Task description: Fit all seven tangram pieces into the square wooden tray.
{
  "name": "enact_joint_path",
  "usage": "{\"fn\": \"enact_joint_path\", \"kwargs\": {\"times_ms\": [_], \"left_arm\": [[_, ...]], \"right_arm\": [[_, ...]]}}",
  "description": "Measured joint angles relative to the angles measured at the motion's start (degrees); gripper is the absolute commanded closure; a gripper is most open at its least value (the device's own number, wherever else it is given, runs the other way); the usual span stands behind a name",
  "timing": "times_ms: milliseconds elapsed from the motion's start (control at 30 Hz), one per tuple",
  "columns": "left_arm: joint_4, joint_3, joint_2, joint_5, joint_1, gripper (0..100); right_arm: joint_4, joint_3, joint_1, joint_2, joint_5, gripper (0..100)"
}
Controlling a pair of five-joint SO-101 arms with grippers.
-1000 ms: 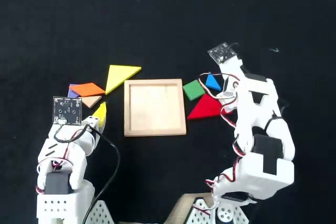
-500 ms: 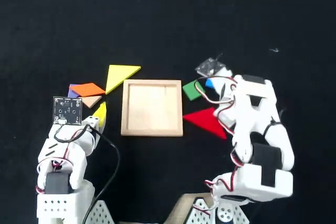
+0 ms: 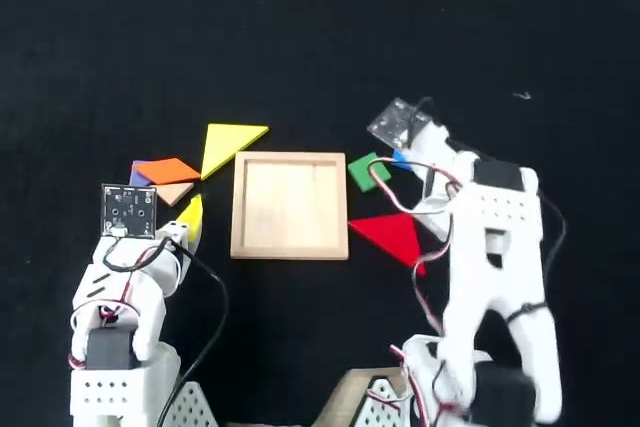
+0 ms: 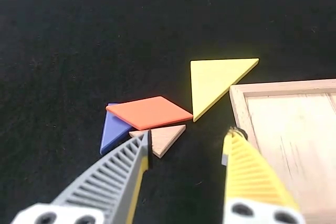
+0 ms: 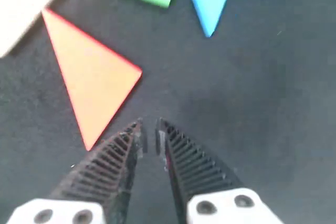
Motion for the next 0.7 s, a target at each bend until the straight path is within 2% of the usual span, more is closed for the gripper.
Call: {"fn": "enact_joint_path", "kwargs": {"times_ms": [233,533,700], "left_arm": [[0.0,0.0,0.0,0.0,0.0,77],[0.0,0.0,0.0,0.0,0.0,77],[0.0,0.0,0.0,0.0,0.0,77]], "right_arm": [[3.78,0.0,-9.05,1.93,0.0,67.6],[1.85,0.0,-11.34,14.42,0.18,68.7],[1.32,0.0,-11.52,18.9,3.69,68.6]]}}
